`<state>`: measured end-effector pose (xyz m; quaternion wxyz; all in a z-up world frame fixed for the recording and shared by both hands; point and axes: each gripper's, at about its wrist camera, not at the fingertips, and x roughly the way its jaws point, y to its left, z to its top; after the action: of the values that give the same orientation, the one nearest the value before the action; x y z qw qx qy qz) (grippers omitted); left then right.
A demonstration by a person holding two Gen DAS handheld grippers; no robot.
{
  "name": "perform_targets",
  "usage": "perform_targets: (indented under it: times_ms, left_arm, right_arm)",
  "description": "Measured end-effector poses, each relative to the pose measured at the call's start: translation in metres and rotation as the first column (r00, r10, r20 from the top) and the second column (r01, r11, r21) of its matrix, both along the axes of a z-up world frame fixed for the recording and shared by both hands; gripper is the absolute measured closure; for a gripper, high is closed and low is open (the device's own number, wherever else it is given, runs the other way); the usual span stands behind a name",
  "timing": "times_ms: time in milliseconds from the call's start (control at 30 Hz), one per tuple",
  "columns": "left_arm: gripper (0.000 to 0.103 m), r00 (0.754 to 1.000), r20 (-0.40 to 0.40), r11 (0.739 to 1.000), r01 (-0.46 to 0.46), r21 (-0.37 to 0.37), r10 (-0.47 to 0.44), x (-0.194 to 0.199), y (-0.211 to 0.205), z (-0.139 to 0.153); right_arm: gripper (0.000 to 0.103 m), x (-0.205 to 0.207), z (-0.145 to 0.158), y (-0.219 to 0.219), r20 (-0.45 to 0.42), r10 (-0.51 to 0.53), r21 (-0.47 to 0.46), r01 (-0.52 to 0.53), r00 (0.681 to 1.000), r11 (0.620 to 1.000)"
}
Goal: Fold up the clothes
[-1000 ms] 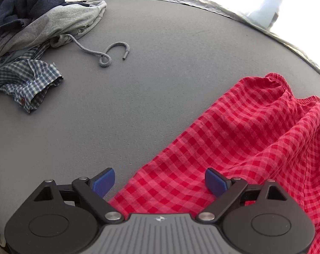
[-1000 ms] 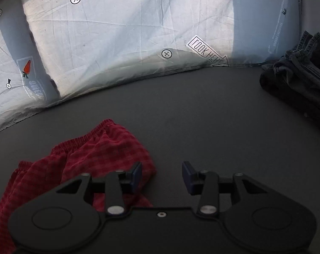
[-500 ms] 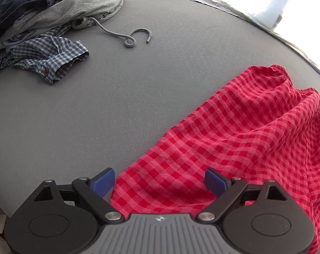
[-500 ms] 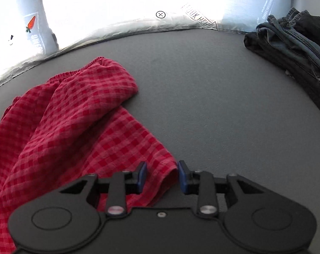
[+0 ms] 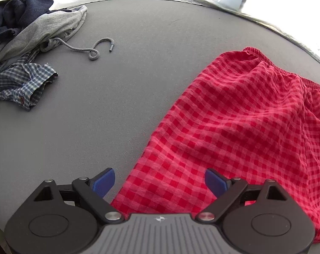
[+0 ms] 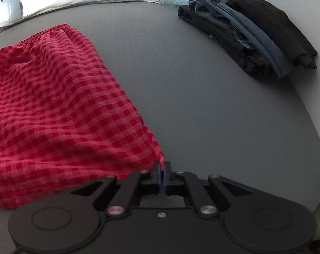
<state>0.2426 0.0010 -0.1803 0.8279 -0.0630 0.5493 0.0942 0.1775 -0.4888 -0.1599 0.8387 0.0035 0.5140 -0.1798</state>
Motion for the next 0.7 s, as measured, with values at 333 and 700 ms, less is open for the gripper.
perform_targets:
  times_ms: [333,700]
  left_arm:
    - [0.012,0.987,0.131,0.996,0.091,0.004,-0.090,0.098,-0.005,0.018]
    - [0.035,0.916,0.116,0.923,0.385,0.022,-0.385,0.207,-0.083,-0.018]
  right_arm:
    - [0.069,0.090,0.029,-0.003,0.248,-0.012,0.265,-0.055,0.969,0.963]
    - [0.055,0.255,0.002,0.079,0.214,0.392,0.179,-0.430,0.895,0.885]
